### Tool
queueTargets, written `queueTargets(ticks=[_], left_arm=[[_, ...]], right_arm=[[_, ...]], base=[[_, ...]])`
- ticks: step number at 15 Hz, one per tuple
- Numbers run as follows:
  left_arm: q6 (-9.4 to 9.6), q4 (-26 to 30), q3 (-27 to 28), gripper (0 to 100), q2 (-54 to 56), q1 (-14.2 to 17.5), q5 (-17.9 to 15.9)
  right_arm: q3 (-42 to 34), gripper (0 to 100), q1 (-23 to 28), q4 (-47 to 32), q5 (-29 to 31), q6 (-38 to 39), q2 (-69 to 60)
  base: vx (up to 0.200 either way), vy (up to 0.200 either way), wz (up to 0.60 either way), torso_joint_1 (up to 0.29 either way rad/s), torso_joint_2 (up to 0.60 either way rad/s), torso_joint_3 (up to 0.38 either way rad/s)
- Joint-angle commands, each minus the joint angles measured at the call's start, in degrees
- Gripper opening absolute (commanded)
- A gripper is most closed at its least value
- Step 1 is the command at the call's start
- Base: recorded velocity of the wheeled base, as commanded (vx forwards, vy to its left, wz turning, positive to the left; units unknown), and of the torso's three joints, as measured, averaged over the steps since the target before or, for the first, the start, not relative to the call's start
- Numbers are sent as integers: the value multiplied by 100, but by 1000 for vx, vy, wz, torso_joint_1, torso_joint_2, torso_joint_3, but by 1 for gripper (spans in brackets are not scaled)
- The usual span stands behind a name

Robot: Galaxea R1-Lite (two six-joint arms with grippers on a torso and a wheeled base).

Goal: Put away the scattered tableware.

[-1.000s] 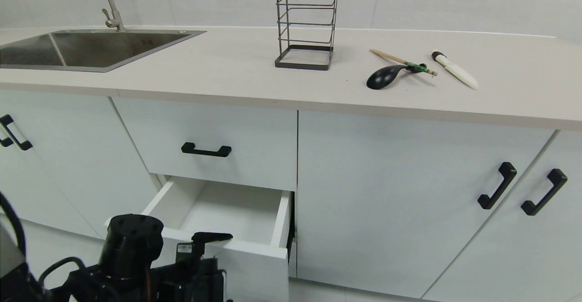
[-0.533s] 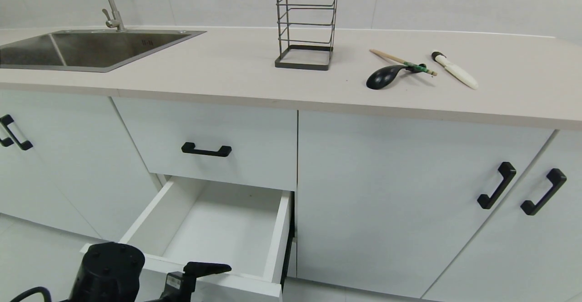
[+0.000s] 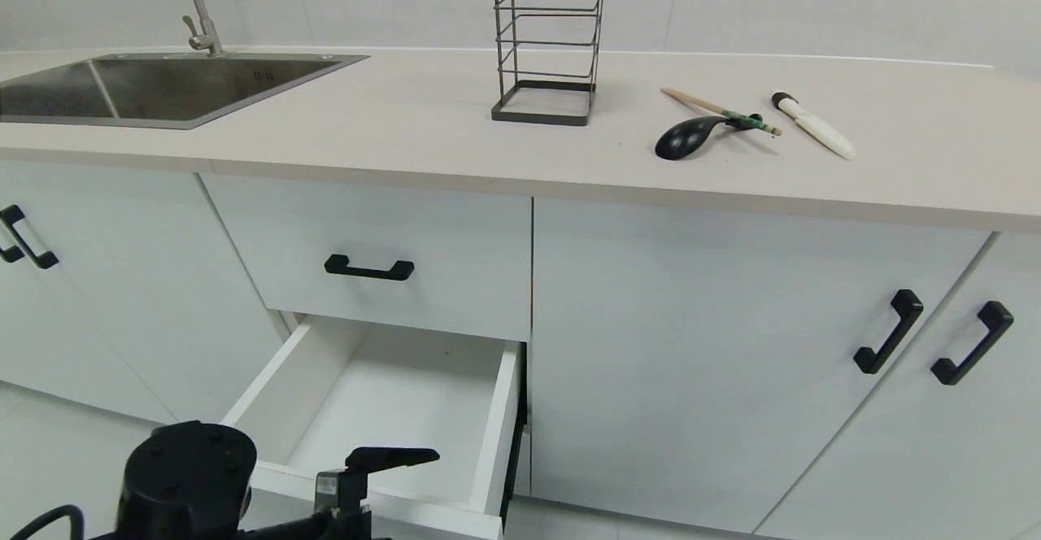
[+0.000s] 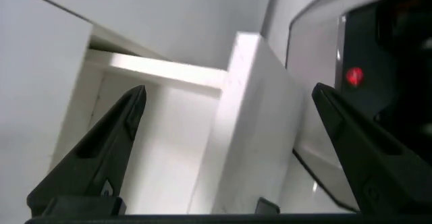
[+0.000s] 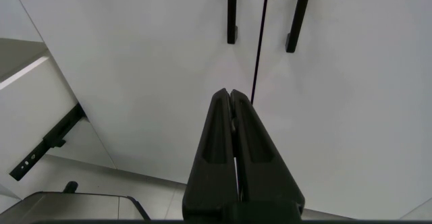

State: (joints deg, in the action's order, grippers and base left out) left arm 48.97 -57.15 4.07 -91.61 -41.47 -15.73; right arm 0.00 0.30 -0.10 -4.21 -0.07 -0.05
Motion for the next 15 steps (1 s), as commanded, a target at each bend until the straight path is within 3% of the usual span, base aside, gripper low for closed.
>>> queueTargets(ticks=[1,4,5,6,7,8,11,15], left_arm=[[-379,11,226,100,486,-45,122],[-1021,90,384,100,733,-28,746],[-1056,90,401,100,733,-28,773],[-1715,134,665,100,662,95,1107],[-2172,134,779,100,609,280,1362],[-2445,143,858,100,583,412,1467],[-2840,485,1184,100,609,895,1423],[-3508,600,867,100,900,1511,1028]], right_arm=[[0,0,5,1,-1,-1,5],[0,0,5,1,-1,-1,5],[0,0,5,1,-1,-1,5],[0,0,5,1,-1,-1,5],[0,0,-4,1,-1,-1,5],[0,0,-4,1,-1,-1,5],[0,0,-4,1,-1,-1,5],[0,0,5,1,-1,-1,5]], base=[[0,0,0,0,0,0],[0,0,0,0,0,0],[0,0,0,0,0,0],[0,0,0,0,0,0],[0,0,0,0,0,0],[0,0,0,0,0,0],[0,0,0,0,0,0],[0,0,0,0,0,0]])
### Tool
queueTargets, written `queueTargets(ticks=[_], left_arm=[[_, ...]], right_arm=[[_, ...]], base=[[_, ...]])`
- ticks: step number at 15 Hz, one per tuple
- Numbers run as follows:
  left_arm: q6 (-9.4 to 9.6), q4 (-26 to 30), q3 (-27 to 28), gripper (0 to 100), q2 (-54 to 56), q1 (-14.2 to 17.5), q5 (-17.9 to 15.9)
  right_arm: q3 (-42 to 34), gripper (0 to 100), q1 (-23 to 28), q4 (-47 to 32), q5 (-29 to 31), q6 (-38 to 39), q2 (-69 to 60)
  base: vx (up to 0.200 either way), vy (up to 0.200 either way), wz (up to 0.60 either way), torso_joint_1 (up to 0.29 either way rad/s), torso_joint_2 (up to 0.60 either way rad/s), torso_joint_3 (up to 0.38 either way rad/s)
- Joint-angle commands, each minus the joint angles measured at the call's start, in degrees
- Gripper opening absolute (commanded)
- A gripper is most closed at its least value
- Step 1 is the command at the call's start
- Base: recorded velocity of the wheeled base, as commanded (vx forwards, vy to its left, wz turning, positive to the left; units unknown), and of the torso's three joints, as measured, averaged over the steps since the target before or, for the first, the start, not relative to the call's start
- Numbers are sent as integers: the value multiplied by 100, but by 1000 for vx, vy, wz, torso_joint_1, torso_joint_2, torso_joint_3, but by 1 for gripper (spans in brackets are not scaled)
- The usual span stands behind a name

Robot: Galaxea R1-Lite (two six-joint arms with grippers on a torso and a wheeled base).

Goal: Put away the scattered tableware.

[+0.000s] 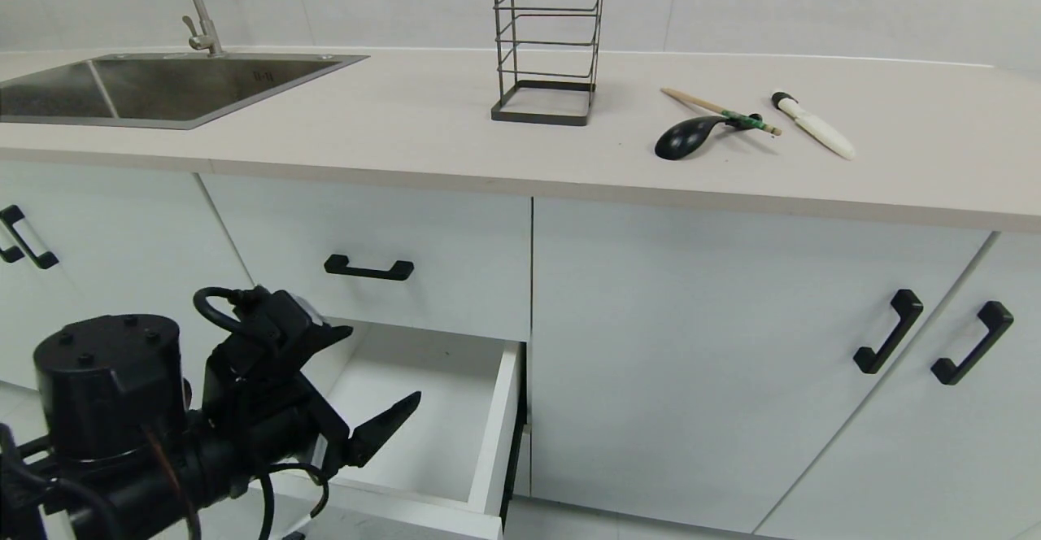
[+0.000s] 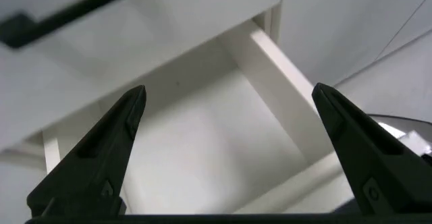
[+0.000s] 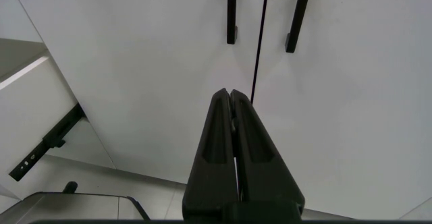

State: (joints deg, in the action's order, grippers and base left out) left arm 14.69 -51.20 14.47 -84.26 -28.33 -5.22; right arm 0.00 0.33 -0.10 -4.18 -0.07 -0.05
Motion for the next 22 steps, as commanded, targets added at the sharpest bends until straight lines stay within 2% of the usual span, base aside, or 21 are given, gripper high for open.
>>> queueTargets(ticks=[1,3,5,6,7,8,9,10,13,20,22], left_arm=[[-195,5,-384,100,323,258,3],[-335,137,-551,100,604,284,109],[-608,321,-647,100,885,592,416],[-819,453,-656,100,991,794,443],[-1126,796,-594,100,1087,1409,372],[-1135,945,-586,100,1087,1787,249],[-1117,1024,-638,100,1070,2121,-23],[-1082,1068,-718,100,1052,2227,-278],[-968,1077,-718,100,806,2235,-542],[-942,893,-674,100,-618,2156,-498],[-994,857,-612,100,-662,1989,-480]], right_arm=[[0,0,2,1,-4,-1,5],[0,0,2,1,-4,-1,5],[0,0,2,1,-4,-1,5],[0,0,2,1,-4,-1,5],[0,0,2,1,-4,-10,5],[0,0,2,1,-4,-1,5],[0,0,2,1,-4,-1,5],[0,0,-7,1,-4,-1,5],[0,0,2,1,-4,-1,5],[0,0,-7,1,-4,-1,5],[0,0,2,1,-4,-1,5]], base=[[0,0,0,0,0,0],[0,0,0,0,0,0],[0,0,0,0,0,0],[0,0,0,0,0,0],[0,0,0,0,0,0],[0,0,0,0,0,0],[0,0,0,0,0,0],[0,0,0,0,0,0],[0,0,0,0,0,0],[0,0,0,0,0,0],[0,0,0,0,0,0]])
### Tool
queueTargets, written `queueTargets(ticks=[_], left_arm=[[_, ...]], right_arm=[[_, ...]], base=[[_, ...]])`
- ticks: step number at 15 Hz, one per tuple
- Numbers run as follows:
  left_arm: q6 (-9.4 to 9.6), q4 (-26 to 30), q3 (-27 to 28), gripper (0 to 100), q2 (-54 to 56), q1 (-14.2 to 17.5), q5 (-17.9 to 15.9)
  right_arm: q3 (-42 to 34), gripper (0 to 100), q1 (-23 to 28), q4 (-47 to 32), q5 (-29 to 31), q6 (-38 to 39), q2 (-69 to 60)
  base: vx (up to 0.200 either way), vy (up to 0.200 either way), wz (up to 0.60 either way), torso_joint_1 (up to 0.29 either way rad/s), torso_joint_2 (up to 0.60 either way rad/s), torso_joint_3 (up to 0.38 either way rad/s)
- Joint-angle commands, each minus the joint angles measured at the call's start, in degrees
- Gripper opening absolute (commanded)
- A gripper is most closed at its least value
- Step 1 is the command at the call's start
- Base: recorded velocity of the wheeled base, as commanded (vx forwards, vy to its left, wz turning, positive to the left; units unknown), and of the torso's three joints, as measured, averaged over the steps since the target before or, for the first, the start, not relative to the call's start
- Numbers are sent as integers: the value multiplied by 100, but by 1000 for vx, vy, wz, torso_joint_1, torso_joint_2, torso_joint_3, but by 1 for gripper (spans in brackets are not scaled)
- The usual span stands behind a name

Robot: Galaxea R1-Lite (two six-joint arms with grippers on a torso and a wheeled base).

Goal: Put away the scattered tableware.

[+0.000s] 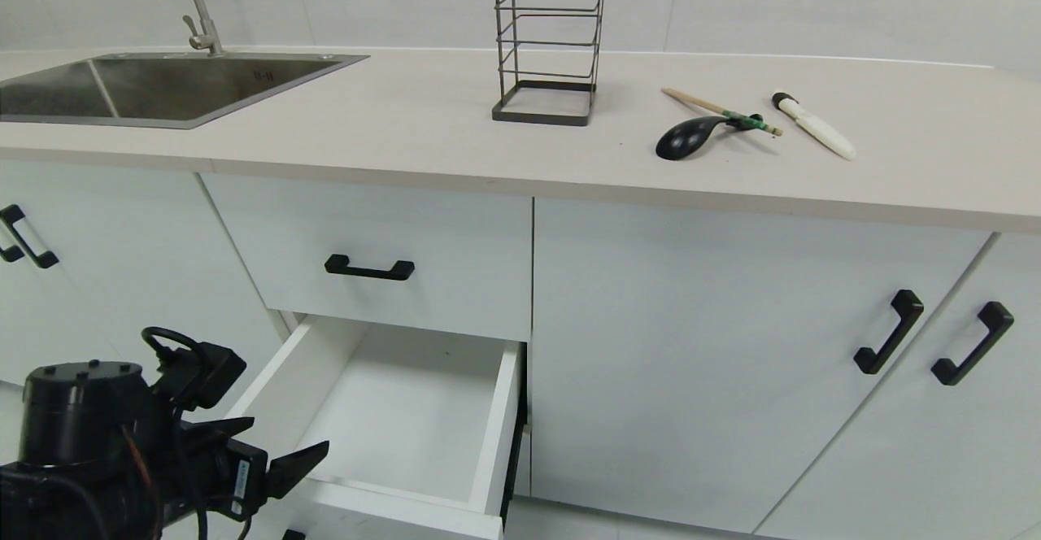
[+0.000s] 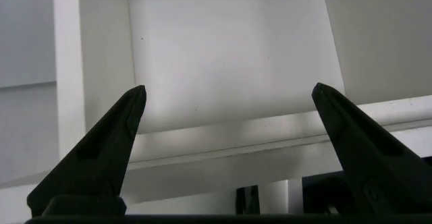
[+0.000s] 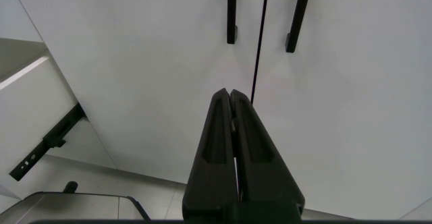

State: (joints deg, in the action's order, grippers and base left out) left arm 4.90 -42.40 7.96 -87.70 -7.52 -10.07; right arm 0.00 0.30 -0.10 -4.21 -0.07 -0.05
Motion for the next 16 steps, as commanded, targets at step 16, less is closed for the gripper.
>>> queueTargets(ticks=[16], left_arm=[[37,-23,-664,100,1194,-136,67]], right_arm=[[0,0,-4,1,-1,-1,5]], base=[[0,0,0,0,0,0]])
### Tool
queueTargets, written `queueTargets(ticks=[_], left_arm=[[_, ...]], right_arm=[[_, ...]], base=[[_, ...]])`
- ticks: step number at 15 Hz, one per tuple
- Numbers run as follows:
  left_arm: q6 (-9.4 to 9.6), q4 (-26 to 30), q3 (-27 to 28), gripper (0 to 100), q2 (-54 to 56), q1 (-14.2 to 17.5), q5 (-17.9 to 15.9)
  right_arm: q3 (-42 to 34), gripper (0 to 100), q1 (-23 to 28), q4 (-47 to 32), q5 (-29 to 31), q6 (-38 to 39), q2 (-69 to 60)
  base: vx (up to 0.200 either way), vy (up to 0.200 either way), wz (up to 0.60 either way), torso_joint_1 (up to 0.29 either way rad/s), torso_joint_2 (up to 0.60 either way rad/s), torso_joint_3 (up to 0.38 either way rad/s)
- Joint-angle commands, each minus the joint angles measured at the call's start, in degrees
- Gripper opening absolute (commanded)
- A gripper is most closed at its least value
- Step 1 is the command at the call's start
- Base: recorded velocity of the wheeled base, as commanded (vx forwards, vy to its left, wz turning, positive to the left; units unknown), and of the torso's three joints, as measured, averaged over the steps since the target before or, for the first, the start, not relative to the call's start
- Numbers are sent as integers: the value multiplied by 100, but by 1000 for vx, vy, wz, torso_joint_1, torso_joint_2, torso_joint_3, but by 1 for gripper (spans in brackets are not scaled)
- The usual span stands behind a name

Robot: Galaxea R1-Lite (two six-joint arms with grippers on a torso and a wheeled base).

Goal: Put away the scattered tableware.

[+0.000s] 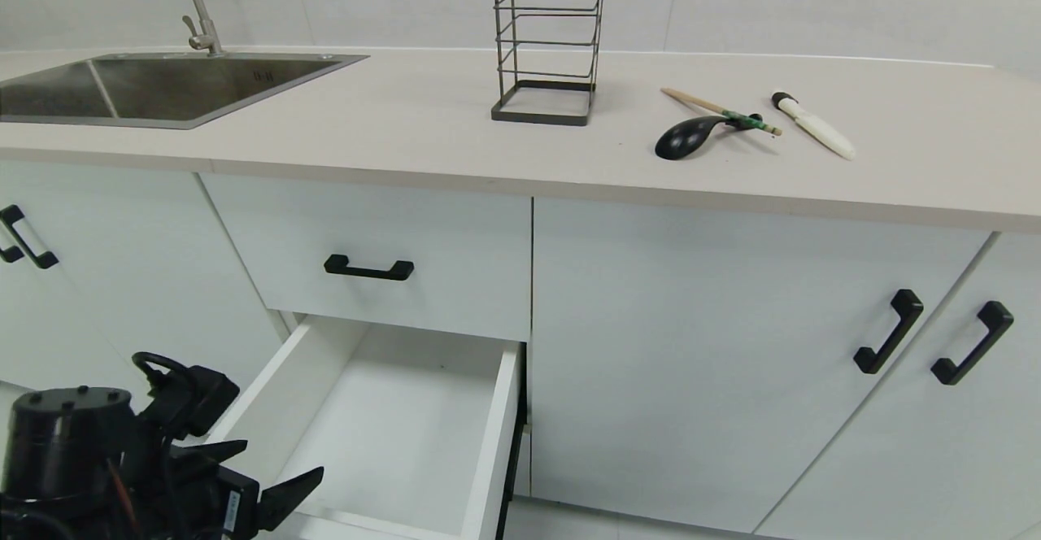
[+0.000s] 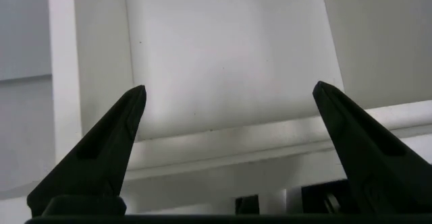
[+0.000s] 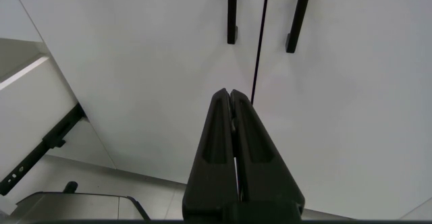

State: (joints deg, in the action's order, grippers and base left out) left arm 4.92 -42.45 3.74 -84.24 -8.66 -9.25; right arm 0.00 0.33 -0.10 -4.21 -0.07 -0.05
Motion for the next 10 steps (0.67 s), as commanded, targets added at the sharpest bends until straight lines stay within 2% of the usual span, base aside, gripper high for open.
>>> queueTargets(ticks=[1,3,5,7,9,10], left_arm=[[52,61,-374,100,1612,-13,-15],[44,263,-374,100,3071,48,-6],[35,545,-374,100,4495,294,-15],[193,940,-374,100,5805,532,-42],[299,1555,-374,100,6648,619,-50],[395,2381,-374,100,7431,619,-33]], right_arm=[[0,0,2,1,-1,-1,5],[0,0,2,1,-1,-1,5],[0,0,-7,1,-1,-10,5],[0,0,-7,1,-1,-10,5],[0,0,-7,1,-1,-1,5],[0,0,-7,1,-1,-10,5]], base=[[0,0,0,0,0,0],[0,0,0,0,0,0],[0,0,0,0,0,0],[0,0,0,0,0,0],[0,0,0,0,0,0],[0,0,0,0,0,0]])
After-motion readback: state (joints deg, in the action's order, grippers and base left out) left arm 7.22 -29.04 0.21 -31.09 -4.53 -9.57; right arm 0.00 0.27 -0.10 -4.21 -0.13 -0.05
